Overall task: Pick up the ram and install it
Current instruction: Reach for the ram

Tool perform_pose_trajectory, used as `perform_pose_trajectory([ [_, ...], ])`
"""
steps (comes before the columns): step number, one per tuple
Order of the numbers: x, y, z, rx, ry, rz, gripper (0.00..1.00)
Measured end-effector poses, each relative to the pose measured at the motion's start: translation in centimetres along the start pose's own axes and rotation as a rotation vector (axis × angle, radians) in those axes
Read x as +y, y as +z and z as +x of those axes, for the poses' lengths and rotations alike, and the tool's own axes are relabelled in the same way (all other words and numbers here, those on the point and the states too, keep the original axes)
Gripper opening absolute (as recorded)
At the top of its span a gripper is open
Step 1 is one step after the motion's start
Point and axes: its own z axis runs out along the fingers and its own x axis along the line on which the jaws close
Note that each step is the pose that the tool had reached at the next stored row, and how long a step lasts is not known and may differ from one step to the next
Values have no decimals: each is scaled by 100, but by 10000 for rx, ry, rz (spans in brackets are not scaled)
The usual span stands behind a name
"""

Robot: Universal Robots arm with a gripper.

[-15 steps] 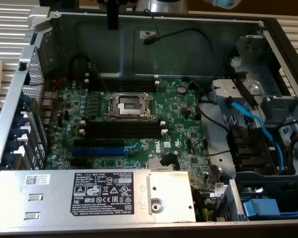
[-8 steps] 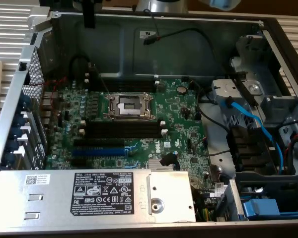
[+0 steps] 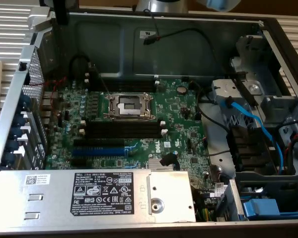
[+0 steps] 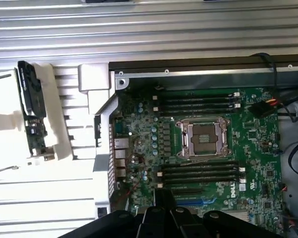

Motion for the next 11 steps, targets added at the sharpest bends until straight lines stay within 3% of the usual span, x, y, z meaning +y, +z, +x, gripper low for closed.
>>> perform_pose_trajectory([
  [6, -17, -62, 272, 22, 2, -34, 10],
  [11, -32, -91, 499, 39, 4, -115, 10],
])
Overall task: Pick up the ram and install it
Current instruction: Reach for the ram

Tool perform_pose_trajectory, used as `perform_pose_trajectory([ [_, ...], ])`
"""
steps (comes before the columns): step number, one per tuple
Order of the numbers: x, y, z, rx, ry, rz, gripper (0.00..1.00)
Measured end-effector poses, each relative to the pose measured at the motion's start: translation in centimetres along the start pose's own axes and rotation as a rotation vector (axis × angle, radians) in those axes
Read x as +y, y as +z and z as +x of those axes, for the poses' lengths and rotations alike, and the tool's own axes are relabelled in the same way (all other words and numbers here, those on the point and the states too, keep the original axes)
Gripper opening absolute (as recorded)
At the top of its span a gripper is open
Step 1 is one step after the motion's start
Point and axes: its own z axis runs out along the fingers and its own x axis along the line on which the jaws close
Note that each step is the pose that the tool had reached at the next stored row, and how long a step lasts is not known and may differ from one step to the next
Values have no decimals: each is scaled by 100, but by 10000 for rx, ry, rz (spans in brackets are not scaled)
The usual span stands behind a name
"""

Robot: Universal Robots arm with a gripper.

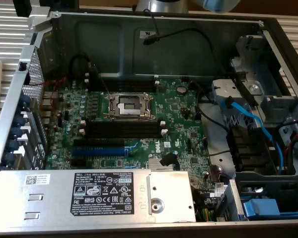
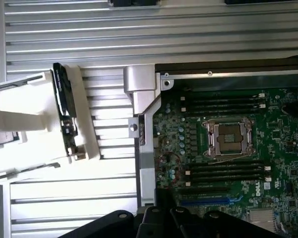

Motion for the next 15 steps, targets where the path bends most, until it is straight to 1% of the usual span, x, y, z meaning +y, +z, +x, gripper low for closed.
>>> perform_pose_trajectory([
  [4, -13, -4, 185, 9, 2, -122, 10],
  [6, -19, -6, 274, 16, 3, -166, 10],
  [11, -35, -12, 501, 45, 6, -209, 10],
  [12, -42, -15, 592, 70, 6, -216, 10],
  [13, -45, -19, 633, 120, 9, -214, 10],
  [14, -46, -21, 663, 246, 16, -206, 10],
  [15, -45, -22, 684, 435, 26, -193, 10],
])
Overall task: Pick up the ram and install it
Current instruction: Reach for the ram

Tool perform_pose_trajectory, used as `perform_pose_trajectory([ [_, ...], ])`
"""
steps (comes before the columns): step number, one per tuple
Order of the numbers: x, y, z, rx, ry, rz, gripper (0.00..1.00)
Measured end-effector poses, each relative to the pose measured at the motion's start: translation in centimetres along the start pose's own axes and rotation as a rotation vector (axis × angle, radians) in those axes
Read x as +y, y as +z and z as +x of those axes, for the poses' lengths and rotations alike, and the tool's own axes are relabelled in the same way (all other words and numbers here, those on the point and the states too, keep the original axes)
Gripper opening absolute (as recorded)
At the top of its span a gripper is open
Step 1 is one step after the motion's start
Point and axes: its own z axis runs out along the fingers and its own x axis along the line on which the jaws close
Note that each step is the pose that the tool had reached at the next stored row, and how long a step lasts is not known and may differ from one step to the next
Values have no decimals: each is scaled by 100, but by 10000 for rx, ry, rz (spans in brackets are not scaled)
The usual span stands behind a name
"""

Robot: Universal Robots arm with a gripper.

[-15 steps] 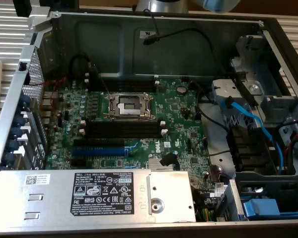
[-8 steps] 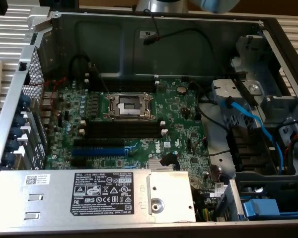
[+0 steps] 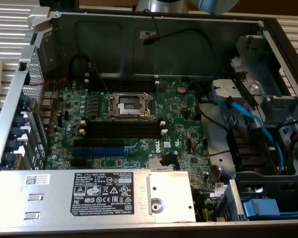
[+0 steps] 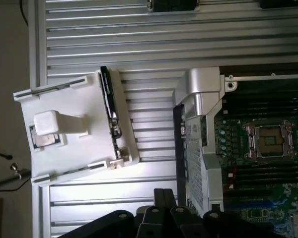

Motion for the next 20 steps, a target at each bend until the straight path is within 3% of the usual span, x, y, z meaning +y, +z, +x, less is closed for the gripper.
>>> perform_pose_trajectory([
  [1, 1, 0, 23, 175, 10, 14, 10],
  [2, 2, 1, 60, 288, 18, 23, 10],
  [4, 5, 9, 149, 365, 22, 27, 10],
  [9, 29, 61, 379, 370, 25, 79, 10],
  [13, 63, 86, 562, 397, 33, 204, 10],
  [15, 72, 90, 641, 395, 36, 296, 10],
  [18, 97, 94, 723, 377, 45, 495, 10],
  [20, 122, 96, 758, 317, 48, 604, 10],
])
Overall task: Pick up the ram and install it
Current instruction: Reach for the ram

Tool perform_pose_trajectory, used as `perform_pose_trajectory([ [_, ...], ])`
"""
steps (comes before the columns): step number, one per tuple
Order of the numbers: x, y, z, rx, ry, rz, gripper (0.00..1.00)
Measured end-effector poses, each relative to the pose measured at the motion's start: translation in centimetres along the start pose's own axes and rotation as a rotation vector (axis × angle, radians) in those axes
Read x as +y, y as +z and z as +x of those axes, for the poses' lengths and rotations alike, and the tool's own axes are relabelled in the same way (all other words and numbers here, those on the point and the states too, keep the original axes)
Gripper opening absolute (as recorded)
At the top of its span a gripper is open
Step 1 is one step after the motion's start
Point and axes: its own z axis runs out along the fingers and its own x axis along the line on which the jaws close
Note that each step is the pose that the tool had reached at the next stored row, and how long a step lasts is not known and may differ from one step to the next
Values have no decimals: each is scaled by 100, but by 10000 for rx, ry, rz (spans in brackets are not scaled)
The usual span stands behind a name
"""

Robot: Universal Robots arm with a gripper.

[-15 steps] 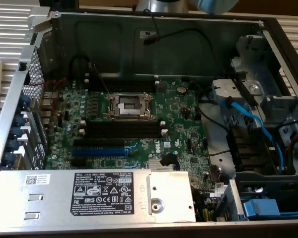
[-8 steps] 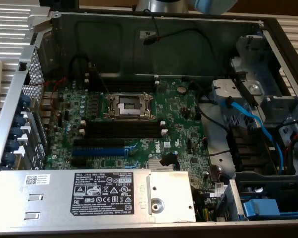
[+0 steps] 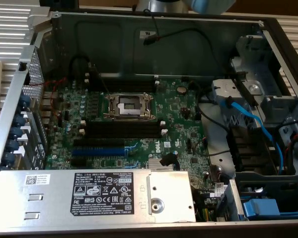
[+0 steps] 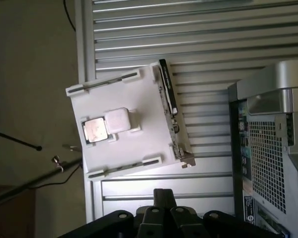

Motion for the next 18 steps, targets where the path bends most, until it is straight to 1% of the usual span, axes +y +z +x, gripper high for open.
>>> perform_pose_trajectory([
  [1, 12, 3, 16, -87, 2, 36, 10],
  [2, 19, 5, 31, -200, 4, 63, 10],
  [4, 25, 8, 62, -450, 6, 97, 10],
  [5, 27, 11, 87, -547, 7, 98, 10],
  [7, 28, 15, 162, -615, 7, 93, 10],
  [9, 30, 19, 237, -657, 6, 90, 10],
  [12, 34, 27, 363, -686, 8, 87, 10],
  [16, 49, 36, 526, -692, 7, 88, 10],
  [18, 76, 40, 589, -702, 7, 86, 10],
])
